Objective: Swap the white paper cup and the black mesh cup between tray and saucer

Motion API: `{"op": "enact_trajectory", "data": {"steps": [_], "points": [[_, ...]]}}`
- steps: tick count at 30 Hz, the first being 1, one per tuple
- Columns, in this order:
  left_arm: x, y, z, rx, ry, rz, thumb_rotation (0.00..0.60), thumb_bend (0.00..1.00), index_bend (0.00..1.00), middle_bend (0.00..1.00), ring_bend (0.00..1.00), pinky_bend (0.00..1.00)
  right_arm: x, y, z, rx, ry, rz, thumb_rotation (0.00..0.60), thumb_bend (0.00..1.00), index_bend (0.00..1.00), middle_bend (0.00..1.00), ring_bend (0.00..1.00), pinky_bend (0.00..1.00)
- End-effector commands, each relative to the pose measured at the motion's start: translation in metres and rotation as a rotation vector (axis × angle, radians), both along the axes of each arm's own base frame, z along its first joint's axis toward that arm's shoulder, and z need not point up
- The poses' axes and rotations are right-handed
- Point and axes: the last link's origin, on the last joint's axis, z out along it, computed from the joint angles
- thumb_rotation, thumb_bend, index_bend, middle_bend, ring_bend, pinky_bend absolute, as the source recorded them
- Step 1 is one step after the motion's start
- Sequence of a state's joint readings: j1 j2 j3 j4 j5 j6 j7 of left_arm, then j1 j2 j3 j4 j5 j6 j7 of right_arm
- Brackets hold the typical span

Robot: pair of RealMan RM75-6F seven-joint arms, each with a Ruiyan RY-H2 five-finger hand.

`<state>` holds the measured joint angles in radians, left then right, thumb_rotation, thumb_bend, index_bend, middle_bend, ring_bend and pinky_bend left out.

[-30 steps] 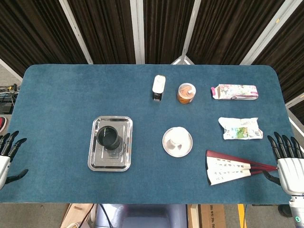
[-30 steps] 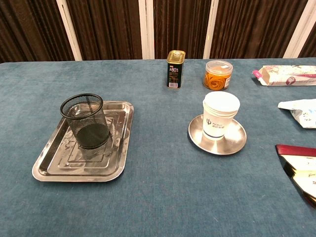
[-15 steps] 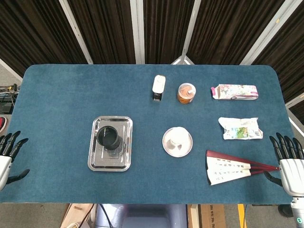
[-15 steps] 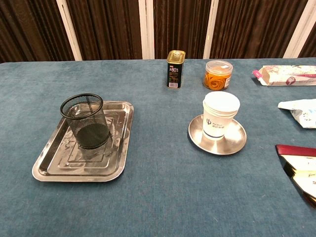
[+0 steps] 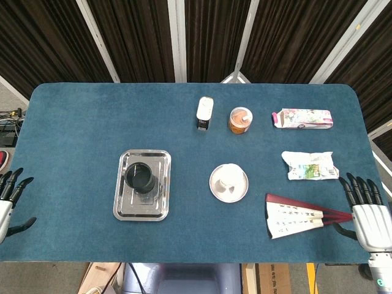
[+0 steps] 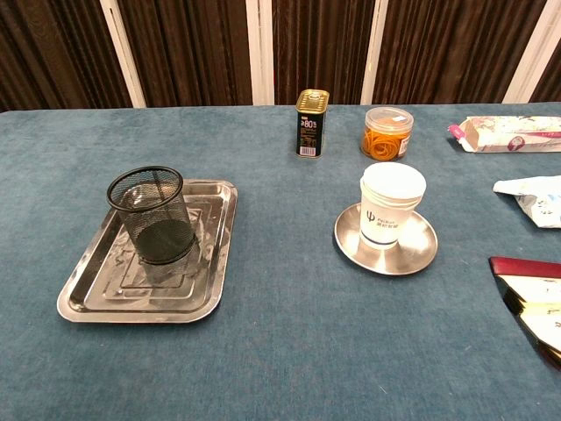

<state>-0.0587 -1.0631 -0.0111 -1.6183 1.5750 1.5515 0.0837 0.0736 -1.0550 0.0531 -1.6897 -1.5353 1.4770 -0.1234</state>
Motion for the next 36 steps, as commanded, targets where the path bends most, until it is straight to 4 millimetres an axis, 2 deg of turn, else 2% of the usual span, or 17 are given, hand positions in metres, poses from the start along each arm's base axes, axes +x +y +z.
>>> {"op": "enact_trajectory", "data": {"steps": [1,4,11,18,24,36], "points": [[-0.001,0.000,-0.001,-0.003,0.003,0.009,0.600,0.09,0.16,0.00,0.00,0.07,0.014,-0.017,-0.008,0.060,-0.016,0.024,0.600,0.00,0.00,0.00,0.00,0.00],[0.000,0.001,-0.003,-0.004,0.009,0.011,0.600,0.09,0.16,0.00,0.00,0.07,0.030,-0.035,-0.014,0.120,0.005,0.040,0.600,0.00,0.00,0.00,0.00,0.00],[-0.001,0.002,-0.006,0.000,0.021,0.024,0.600,0.09,0.16,0.00,0.00,0.07,0.087,-0.079,-0.040,0.277,-0.032,0.031,0.600,0.00,0.00,0.00,0.00,0.00],[-0.003,0.003,-0.004,0.011,0.021,0.035,0.600,0.09,0.16,0.00,0.00,0.07,0.121,-0.116,-0.070,0.366,-0.065,0.021,0.600,0.00,0.00,0.00,0.00,0.00],[-0.004,0.006,-0.004,0.014,0.021,0.048,0.600,0.09,0.16,0.00,0.00,0.07,0.138,-0.132,-0.095,0.405,-0.050,0.012,0.600,0.00,0.00,0.00,0.00,0.00],[-0.006,0.007,-0.001,0.025,0.012,0.060,0.600,0.09,0.16,0.00,0.00,0.07,0.166,-0.149,-0.140,0.444,-0.036,0.041,0.600,0.00,0.00,0.00,0.02,0.00]]}}
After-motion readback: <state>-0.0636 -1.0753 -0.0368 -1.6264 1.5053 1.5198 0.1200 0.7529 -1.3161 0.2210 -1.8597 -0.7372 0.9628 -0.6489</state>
